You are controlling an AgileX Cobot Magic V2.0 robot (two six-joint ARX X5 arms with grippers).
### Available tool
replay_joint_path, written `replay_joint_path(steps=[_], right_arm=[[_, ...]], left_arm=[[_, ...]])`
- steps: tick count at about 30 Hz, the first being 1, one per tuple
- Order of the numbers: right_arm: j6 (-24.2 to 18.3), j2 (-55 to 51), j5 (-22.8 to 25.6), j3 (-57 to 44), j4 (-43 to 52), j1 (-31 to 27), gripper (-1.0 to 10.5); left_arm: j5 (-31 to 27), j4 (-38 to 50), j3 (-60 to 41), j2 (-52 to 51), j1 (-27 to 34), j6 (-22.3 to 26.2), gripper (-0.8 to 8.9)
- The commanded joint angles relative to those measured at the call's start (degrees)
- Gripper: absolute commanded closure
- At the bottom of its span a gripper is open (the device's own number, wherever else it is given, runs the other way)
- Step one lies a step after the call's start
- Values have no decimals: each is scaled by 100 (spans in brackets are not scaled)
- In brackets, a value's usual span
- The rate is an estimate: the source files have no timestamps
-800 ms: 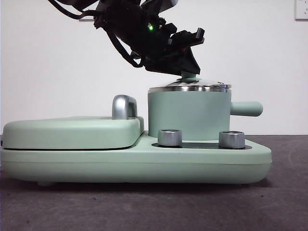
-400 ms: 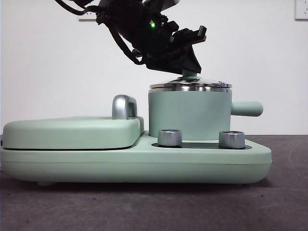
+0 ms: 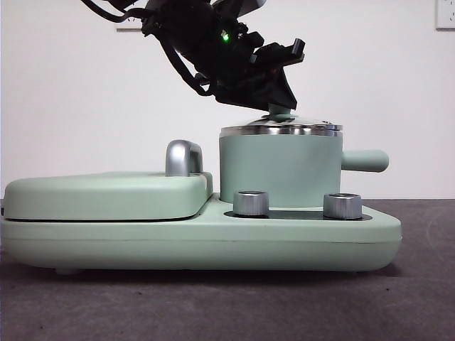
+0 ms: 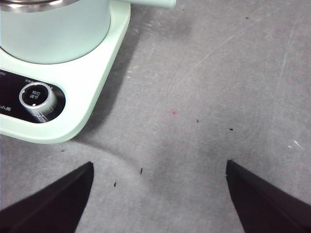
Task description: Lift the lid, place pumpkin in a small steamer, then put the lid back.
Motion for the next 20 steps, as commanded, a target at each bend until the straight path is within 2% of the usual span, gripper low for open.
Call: replay_joint_path(steps=[1, 4, 12, 20], right_arm=[[63, 28, 24, 11, 42, 35, 528], [63, 28, 24, 11, 42, 35, 528], [63, 28, 24, 11, 42, 35, 528], [63, 28, 24, 11, 50, 35, 528]], left_arm=[[-13, 68, 181, 85, -68, 81, 804], [-188, 72, 181, 85, -70, 81, 804], [-76, 52, 181, 81, -98, 24, 804], [-35, -498, 181, 81, -98, -70, 804]])
